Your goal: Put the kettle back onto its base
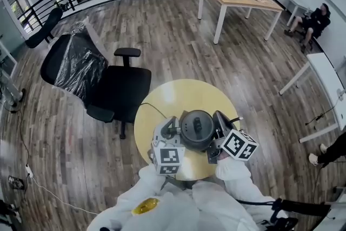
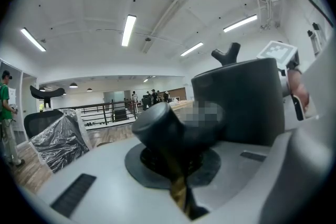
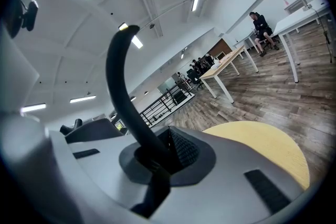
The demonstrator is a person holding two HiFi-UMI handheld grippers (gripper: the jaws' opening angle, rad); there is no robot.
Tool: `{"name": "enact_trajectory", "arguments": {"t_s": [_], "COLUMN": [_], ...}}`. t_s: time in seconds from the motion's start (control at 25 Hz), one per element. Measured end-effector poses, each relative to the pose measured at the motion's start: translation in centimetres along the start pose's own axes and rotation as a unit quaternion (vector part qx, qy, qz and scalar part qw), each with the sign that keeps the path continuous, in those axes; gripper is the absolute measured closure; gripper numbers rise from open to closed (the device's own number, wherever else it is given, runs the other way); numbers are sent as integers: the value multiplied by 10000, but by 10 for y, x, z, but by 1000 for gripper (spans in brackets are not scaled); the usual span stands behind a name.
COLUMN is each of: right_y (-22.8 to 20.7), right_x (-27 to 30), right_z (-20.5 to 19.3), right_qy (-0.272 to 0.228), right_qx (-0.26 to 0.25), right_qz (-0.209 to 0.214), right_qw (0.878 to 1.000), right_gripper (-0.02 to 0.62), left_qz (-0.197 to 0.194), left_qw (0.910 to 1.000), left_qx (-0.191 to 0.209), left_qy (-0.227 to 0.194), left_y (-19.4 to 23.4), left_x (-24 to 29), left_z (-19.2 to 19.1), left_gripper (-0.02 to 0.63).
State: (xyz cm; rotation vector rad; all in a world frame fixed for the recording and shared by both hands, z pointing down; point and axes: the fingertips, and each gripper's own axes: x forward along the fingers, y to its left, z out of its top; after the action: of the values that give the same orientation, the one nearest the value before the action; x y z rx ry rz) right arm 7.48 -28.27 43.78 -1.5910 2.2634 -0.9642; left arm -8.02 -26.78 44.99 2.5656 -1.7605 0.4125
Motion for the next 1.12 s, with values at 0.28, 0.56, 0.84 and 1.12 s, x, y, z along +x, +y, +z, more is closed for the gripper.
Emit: {"name": "enact_trajectory", "arguments": {"t_s": [0.28,0.56,0.84,1.12], "right_y": [-38,-77,-104,-131], "right_x": [33,63,90,93], "right_z": [-17,-46,-67,-84], "right_qy": [66,46,6,-70], "right_qx": [180,202,99,196], "right_qz": [38,163,323,217], "right_qw": [9998,9997,9994,9995], "right_gripper": [584,586,586,585], "left_qz": [154,172,216,124], "left_qw": [9995,9990,9982,9959], "left_qx": [179,256,286,373], "left_qy": [201,311,479,809], "left_y": [-2,-6,-6,-16], "left_x": [33,62,88,102], "left_z": [-29,-75,-117,-145], "left_gripper": [606,606,606,606]}}
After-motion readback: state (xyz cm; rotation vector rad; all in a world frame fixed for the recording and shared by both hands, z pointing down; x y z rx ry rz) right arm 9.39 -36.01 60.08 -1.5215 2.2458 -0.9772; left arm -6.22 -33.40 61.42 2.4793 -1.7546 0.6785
